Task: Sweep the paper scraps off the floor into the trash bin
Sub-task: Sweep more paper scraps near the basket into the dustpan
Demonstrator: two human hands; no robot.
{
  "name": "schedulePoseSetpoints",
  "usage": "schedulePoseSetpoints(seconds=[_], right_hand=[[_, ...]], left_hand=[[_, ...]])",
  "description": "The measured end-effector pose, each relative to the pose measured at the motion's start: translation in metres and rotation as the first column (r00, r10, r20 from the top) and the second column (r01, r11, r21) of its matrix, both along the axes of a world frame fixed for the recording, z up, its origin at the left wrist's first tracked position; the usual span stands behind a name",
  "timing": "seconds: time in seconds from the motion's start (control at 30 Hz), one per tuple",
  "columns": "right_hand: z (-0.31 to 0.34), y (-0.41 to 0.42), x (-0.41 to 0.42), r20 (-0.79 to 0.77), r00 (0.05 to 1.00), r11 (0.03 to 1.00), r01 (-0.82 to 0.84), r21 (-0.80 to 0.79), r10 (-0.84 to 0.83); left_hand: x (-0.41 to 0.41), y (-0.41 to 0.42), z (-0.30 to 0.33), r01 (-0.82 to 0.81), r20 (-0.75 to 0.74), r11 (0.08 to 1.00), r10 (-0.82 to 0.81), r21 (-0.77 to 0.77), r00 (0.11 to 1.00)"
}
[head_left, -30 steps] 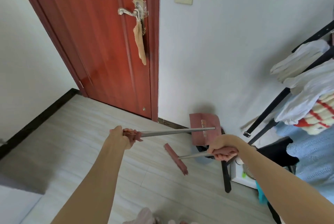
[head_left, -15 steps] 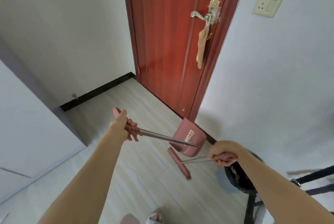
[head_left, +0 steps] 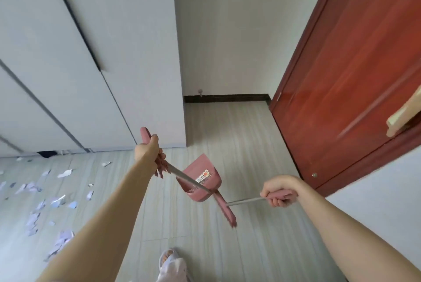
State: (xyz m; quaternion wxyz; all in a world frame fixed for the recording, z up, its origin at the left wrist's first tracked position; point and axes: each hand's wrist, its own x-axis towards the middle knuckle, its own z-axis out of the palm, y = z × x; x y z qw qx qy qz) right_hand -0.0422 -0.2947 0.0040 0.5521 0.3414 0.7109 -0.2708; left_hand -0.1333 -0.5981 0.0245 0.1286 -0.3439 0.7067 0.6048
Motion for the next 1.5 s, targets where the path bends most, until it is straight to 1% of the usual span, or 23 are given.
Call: schedulePoseSetpoints(seconds=[0.2,0.3,0.43,0.63,0.73,0.83,0.97,1.0,1.03,1.1,1.13,1.2,1.27,1.33,1.4,1.5], right_hand=[[0.0,-0.099,-0.095,-0.074,0.98,0.982,-0.186,0.019,0.186],[-0.004,-0.152,-0.134,-0.099,0.956,0.961,-0.276,0.022,0.276],[-0.014,-0.22,-0.177,-0.126,0.922,0.93,-0.364,0.04,0.366],[-0.028,-0.32,-0.227,-0.137,0.846,0.856,-0.516,0.036,0.516],[-0.033,-0.37,-0.245,-0.14,0.784,0.793,-0.61,0.015,0.605],[-0.044,-0.415,-0.262,-0.13,0.729,0.734,-0.679,-0.007,0.672],[-0.068,-0.48,-0.287,-0.083,0.633,0.634,-0.773,-0.025,0.77],[-0.075,-0.499,-0.293,-0.05,0.568,0.568,-0.823,-0.023,0.821],[-0.08,-0.515,-0.297,-0.008,0.474,0.474,-0.88,-0.024,0.88],[-0.084,-0.531,-0.297,0.055,0.277,0.275,-0.961,0.028,0.959],[-0.088,-0.542,-0.301,0.058,0.171,0.167,-0.984,0.068,0.984],[-0.093,-0.563,-0.306,0.032,-0.012,-0.016,-0.992,0.125,0.999],[-0.096,-0.59,-0.307,-0.017,-0.15,-0.145,-0.975,0.171,0.988],[-0.096,-0.615,-0.303,-0.066,-0.297,-0.279,-0.939,0.203,0.953],[-0.095,-0.642,-0.296,-0.086,-0.445,-0.417,-0.879,0.23,0.891],[-0.095,-0.679,-0.284,-0.067,-0.601,-0.581,-0.791,0.192,0.796]], left_hand=[[-0.019,-0.112,-0.014,-0.203,0.003,0.979,0.203,0.004,0.979],[-0.029,-0.163,-0.018,-0.328,-0.018,0.945,0.328,0.004,0.945],[-0.026,-0.227,-0.028,-0.425,-0.042,0.905,0.425,-0.011,0.904],[0.001,-0.312,-0.04,-0.612,-0.062,0.79,0.609,-0.043,0.791],[0.015,-0.345,-0.045,-0.682,-0.081,0.724,0.677,-0.105,0.731],[0.027,-0.373,-0.047,-0.746,-0.11,0.642,0.74,-0.178,0.663],[0.036,-0.409,-0.051,-0.846,-0.171,0.5,0.832,-0.183,0.529],[0.036,-0.42,-0.051,-0.87,-0.182,0.456,0.854,-0.189,0.488],[0.037,-0.429,-0.052,-0.889,-0.192,0.413,0.873,-0.2,0.449],[0.037,-0.437,-0.049,-0.901,-0.214,0.376,0.882,-0.217,0.42],[0.038,-0.444,-0.05,-0.91,-0.229,0.35,0.888,-0.223,0.398],[0.04,-0.454,-0.051,-0.921,-0.26,0.302,0.895,-0.248,0.363],[0.048,-0.463,-0.056,-0.941,-0.284,0.235,0.91,-0.244,0.301],[0.056,-0.471,-0.06,-0.952,-0.301,0.198,0.916,-0.234,0.264],[0.065,-0.481,-0.063,-0.948,-0.308,0.171,0.917,-0.268,0.253],[0.076,-0.496,-0.065,-0.944,-0.316,0.148,0.918,-0.294,0.242]])
